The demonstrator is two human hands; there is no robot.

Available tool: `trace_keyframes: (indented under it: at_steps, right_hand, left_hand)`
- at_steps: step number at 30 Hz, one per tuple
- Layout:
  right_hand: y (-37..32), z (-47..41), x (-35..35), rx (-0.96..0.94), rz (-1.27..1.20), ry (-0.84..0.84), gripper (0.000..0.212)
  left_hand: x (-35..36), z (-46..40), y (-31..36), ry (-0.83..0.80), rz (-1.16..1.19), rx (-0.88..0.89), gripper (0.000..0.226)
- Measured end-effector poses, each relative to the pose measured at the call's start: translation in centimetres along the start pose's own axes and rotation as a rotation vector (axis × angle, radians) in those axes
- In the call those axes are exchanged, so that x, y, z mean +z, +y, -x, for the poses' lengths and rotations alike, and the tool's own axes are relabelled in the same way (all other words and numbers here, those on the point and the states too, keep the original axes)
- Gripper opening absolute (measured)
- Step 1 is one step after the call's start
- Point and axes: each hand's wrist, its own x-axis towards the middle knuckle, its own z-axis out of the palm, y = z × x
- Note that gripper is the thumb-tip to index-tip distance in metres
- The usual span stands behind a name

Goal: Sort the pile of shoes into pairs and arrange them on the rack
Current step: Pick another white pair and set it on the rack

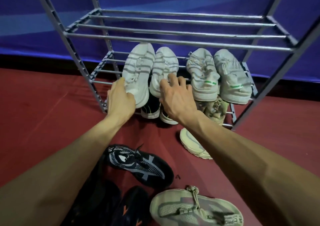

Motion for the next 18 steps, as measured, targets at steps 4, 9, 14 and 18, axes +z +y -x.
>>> trace_keyframes:
  at_steps: [4, 9, 14, 18]
  right_hand:
    - [0.1, -0.6, 0.1, -0.018, 0.06, 0.091, 0.019]
    - [1.1, 0.5, -0.2, -0.003, 0.147, 0.206, 0.016]
    - [1.4, -0.3, -1.1, -0.021, 0.165, 0.212, 0.013]
    - [1.0, -0.2, -0.8, -0.058, 0.15, 0.122, 0.025]
  left_hand:
    - [-0.4, -2.6, 1.1, -0.002, -0.067, -0.042, 0.047]
    - [-0.4, -4.8, 3.7, 0.001, -0.106, 0.03, 0.043]
    - [0.1, -5.5, 4.6, -0.01, -0.154, 0.037, 0.038]
    - [1.7, -3.7, 2.5, -0.125, -0.089, 0.005, 0.038]
